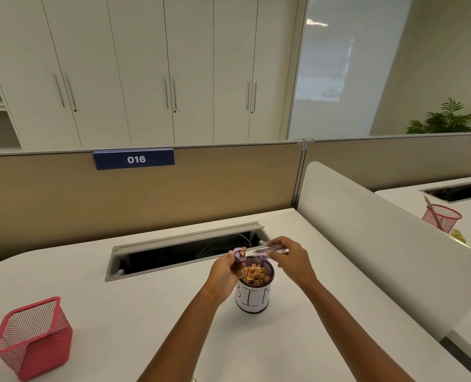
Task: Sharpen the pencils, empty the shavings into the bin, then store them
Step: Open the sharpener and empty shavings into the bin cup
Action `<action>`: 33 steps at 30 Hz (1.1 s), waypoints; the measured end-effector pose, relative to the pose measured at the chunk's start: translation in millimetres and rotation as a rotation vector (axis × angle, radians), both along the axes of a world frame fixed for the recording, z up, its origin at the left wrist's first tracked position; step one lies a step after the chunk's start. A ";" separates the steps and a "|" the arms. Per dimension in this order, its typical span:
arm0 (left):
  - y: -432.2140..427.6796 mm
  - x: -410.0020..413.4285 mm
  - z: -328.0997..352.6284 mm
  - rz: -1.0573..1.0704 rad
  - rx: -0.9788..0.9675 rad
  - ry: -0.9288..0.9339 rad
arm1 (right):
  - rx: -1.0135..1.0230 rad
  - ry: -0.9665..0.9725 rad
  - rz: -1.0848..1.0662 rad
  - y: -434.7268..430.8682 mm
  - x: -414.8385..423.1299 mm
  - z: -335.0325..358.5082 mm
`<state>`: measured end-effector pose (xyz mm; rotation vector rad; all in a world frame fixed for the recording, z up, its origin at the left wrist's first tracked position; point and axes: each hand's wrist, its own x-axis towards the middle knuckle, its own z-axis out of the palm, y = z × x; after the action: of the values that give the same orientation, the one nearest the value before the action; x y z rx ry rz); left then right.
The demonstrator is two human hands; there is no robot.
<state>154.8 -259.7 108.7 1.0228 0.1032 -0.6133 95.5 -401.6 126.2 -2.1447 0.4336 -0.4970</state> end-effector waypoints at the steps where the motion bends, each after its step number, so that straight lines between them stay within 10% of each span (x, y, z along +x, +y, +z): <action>1: -1.6 -0.1 -0.8 0.008 0.043 -0.040 | 0.000 -0.037 0.005 1.2 0.1 1.0; 21: -10.5 -3.5 -0.7 -0.038 0.155 -0.130 | -0.204 -0.087 0.000 8.1 -4.2 -12.4; 28: -10.8 -1.9 -6.0 -0.041 -0.103 0.048 | 0.496 -0.120 -0.156 10.6 -5.9 -15.8; 33: -14.9 -6.3 -10.3 -0.145 -0.096 0.008 | 0.333 -0.089 -0.137 21.7 -3.9 -17.0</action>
<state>148.5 -274.6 98.4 0.9398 0.0068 -0.7475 91.6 -379.9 109.2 -1.7746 0.5737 -0.5529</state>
